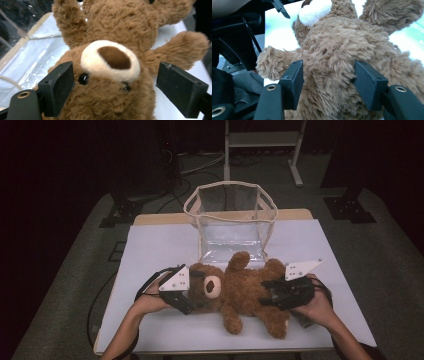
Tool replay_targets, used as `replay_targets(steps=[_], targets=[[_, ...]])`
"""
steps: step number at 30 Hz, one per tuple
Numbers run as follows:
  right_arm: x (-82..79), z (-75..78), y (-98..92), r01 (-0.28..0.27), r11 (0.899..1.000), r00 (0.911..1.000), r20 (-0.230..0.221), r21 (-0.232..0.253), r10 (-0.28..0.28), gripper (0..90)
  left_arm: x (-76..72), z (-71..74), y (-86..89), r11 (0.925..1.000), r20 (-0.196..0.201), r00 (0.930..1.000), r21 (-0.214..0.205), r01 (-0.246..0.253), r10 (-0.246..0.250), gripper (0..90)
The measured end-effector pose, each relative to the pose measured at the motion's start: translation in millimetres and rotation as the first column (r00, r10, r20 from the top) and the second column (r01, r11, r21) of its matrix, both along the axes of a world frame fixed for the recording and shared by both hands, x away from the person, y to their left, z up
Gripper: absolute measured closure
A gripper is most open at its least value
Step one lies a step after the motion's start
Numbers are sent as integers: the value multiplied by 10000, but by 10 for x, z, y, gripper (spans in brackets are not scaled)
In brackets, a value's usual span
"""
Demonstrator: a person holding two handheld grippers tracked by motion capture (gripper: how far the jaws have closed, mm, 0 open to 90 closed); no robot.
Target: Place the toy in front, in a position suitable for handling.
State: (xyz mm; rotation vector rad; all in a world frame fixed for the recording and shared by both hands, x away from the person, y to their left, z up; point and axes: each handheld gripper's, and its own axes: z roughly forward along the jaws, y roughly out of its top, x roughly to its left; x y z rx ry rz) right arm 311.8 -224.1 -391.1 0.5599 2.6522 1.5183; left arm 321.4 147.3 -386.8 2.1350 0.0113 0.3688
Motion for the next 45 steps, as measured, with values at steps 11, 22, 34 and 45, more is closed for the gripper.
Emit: replay_targets(steps=[11, 22, 34, 45], targets=[[-192, -2, -468, 899, 9958, 9960, -25, 168, -898, 386, 24, -130, 25, 9990, 94, 9998, -411, -177, 181, 119], [-14, -411, -867, 3015, 9351, 9531, 314, -1863, -3010, 369, 54, -175, -42, 9991, -8, 9991, 0, -418, 418, 141], [146, -530, -951, 3549, 9002, 9255, -416, -2524, -3765, 781, 38, -164, -78, 9983, -51, 9984, 148, -567, 568, 182], [-200, 85, -915, 2071, 9783, 9765, -610, -7, -2068, 786, 64, -150, -90, 9984, -85, 9986, 203, -522, 524, 183]])
